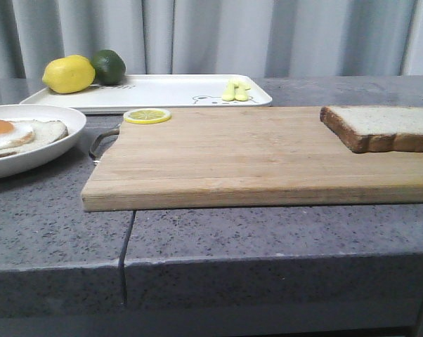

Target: Place bread and move sandwich to tray

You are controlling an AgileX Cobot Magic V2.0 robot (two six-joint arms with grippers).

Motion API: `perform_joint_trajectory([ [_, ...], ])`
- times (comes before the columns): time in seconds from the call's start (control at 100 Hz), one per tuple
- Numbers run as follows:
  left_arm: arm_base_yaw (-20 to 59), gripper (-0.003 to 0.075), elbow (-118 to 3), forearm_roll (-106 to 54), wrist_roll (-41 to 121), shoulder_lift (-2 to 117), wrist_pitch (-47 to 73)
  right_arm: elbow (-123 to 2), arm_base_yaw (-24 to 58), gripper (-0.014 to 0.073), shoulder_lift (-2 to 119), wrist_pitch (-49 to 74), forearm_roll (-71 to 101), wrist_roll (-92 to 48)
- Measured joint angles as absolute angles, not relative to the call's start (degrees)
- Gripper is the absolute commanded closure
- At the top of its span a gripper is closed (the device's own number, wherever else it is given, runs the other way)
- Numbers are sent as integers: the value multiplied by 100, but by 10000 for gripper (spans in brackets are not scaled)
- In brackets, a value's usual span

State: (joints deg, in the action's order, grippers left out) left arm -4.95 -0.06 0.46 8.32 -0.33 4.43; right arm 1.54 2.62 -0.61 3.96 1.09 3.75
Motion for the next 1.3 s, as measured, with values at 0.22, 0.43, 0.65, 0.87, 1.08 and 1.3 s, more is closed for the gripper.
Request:
perform_joint_trajectory([
  [0.22,-495,740,-6,46,832,-33,443,154,262,664,-61,396,109,375],
  [0.43,-495,740,-6,46,832,-33,443,154,262,664,-61,396,109,375],
  [0.65,-495,740,-6,46,832,-33,443,154,262,664,-61,396,109,375],
  [0.87,-495,740,-6,-555,832,-33,378,154,262,664,-61,0,133,375],
  [1.08,-495,740,-130,-1192,832,-33,513,-114,262,664,-61,386,597,586],
  [1.3,-495,740,-1070,-1511,832,96,1098,-1208,262,664,133,1904,723,624],
])
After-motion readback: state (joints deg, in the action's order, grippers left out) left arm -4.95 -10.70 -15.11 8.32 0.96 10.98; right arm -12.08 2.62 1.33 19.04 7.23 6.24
